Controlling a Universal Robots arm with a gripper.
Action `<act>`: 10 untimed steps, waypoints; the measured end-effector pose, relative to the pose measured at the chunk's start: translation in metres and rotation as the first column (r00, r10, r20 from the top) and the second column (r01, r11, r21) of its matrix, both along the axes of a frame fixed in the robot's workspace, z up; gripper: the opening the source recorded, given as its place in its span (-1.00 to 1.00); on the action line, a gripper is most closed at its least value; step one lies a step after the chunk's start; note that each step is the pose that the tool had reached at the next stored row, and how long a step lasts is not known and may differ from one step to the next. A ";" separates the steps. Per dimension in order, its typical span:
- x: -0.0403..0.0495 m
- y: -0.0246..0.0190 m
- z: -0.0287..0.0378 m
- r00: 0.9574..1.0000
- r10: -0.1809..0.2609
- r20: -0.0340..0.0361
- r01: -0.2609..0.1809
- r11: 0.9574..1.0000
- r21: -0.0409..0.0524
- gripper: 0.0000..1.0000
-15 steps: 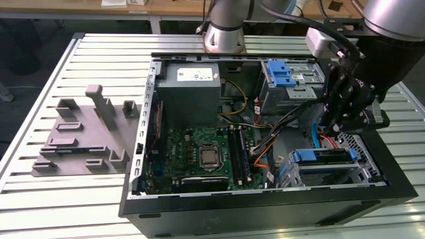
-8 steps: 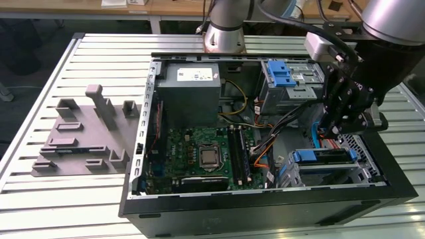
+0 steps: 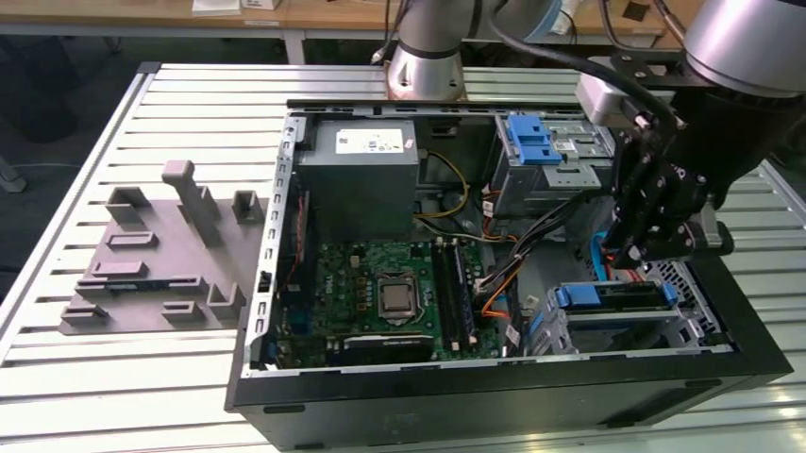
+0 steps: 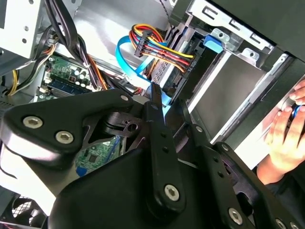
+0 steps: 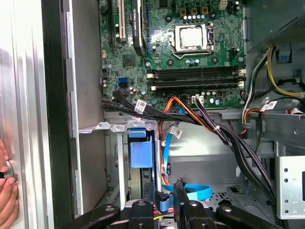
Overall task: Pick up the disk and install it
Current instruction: 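Insert the second disk wire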
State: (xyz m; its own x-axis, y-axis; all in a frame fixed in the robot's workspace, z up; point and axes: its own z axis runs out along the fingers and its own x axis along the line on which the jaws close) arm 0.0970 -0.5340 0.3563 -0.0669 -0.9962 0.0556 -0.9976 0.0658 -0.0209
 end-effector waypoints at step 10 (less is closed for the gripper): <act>0.0002 -0.0049 -0.0067 1.000 0.000 0.000 0.000 1.000 0.000 -0.39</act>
